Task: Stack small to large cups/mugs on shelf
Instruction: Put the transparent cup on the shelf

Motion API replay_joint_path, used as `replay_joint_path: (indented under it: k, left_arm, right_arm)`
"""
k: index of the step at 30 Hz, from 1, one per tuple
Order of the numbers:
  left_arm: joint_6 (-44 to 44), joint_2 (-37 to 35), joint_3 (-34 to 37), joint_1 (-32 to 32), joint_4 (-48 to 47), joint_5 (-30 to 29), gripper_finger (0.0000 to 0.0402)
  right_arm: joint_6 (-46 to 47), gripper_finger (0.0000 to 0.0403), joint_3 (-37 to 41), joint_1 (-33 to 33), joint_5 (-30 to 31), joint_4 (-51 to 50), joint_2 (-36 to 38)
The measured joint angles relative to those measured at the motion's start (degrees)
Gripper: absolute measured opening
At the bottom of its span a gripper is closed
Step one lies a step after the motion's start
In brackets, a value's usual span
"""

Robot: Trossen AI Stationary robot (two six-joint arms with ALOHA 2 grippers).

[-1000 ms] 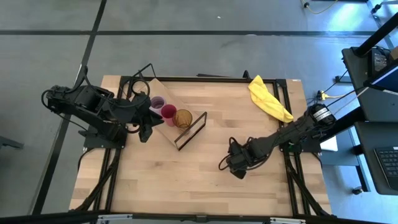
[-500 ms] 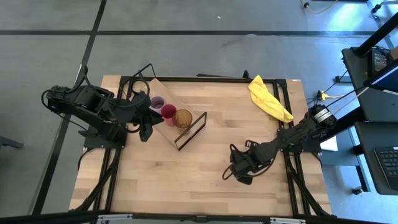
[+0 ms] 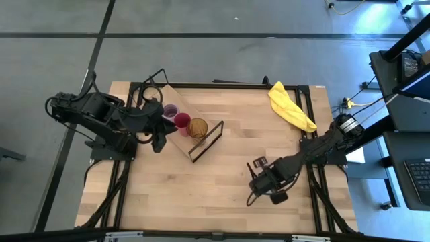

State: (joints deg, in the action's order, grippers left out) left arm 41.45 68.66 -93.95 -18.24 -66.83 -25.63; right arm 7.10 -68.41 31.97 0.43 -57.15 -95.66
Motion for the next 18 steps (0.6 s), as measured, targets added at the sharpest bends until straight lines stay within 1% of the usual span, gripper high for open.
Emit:
replay_joint_path:
  k: [6,11,14,18]
  left_arm:
    - [0.03,0.03,0.0,0.0,0.0,-0.75,0.008]
    - [0.09,0.03,0.0,0.0,0.0,-1.3,0.008]
    - [0.15,0.03,0.0,0.0,0.0,-2.15,0.008]
    - [0.15,0.03,0.0,0.0,0.0,-2.84,0.008]
  right_arm:
    - [-15.69,0.0028,-0.52,1.73,0.01,-4.28,0.02]
    - [-25.13,0.0029,-0.52,3.07,0.23,-4.43,0.02]
    - [-29.44,0.0029,-0.52,3.97,2.98,-2.34,0.02]
    - [-37.68,0.0029,-0.52,5.02,7.26,2.6,0.02]
